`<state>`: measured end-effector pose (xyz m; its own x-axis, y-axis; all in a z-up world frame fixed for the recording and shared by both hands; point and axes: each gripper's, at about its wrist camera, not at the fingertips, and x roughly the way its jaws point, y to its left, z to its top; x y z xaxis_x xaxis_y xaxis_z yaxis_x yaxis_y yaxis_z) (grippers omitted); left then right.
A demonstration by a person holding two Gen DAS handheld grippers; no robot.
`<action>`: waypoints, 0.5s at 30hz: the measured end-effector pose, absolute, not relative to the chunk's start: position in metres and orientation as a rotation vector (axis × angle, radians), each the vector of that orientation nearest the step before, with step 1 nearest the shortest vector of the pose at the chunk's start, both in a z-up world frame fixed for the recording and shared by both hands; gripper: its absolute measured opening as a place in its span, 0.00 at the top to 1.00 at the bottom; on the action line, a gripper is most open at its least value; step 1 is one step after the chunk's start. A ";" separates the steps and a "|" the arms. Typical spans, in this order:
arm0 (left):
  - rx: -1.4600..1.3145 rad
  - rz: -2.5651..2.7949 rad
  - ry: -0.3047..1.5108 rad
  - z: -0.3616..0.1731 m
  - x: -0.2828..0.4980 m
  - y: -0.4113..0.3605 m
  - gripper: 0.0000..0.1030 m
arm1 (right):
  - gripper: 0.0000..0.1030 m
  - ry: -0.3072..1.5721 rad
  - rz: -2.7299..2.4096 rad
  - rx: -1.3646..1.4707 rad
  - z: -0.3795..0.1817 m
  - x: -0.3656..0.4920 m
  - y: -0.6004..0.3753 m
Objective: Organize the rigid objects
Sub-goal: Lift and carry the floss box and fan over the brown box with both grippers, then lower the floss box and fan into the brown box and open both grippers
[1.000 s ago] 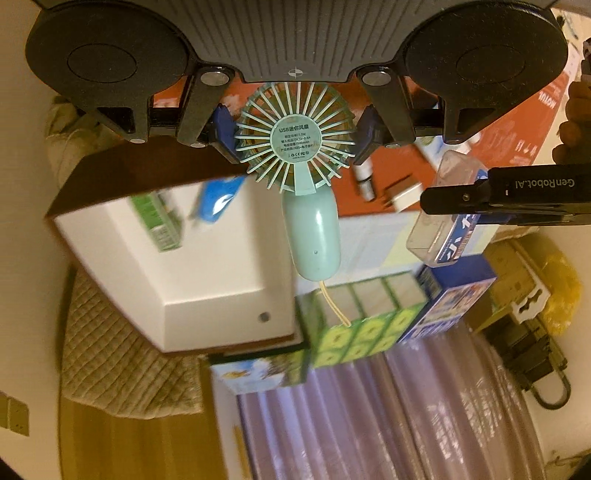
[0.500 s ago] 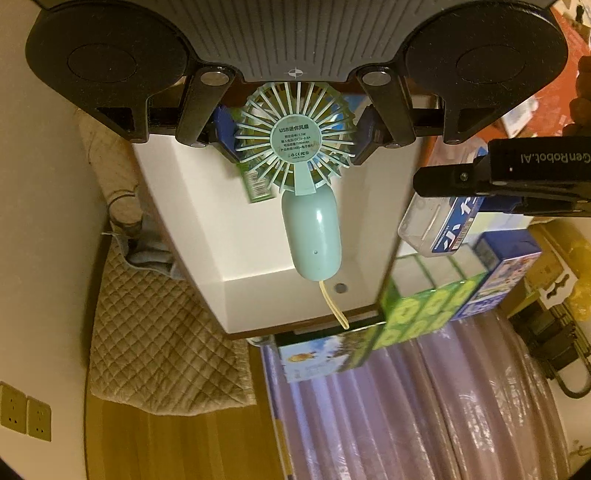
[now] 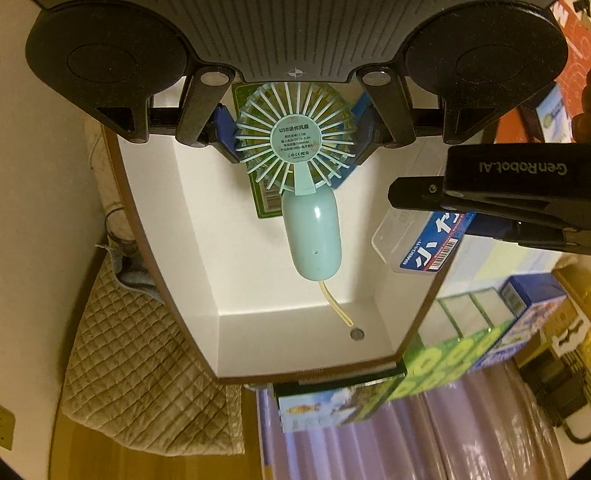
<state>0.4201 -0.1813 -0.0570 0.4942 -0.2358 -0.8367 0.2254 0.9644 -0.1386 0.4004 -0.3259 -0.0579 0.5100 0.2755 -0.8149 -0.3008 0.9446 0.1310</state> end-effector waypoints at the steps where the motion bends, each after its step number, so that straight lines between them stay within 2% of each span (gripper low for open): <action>1: -0.006 -0.282 1.017 -0.058 0.421 -0.182 0.49 | 0.42 0.983 0.350 -0.037 -0.059 0.402 -0.325; 15: 0.059 -0.298 1.068 -0.067 0.431 -0.191 0.47 | 0.38 1.010 0.363 -0.078 -0.066 0.406 -0.322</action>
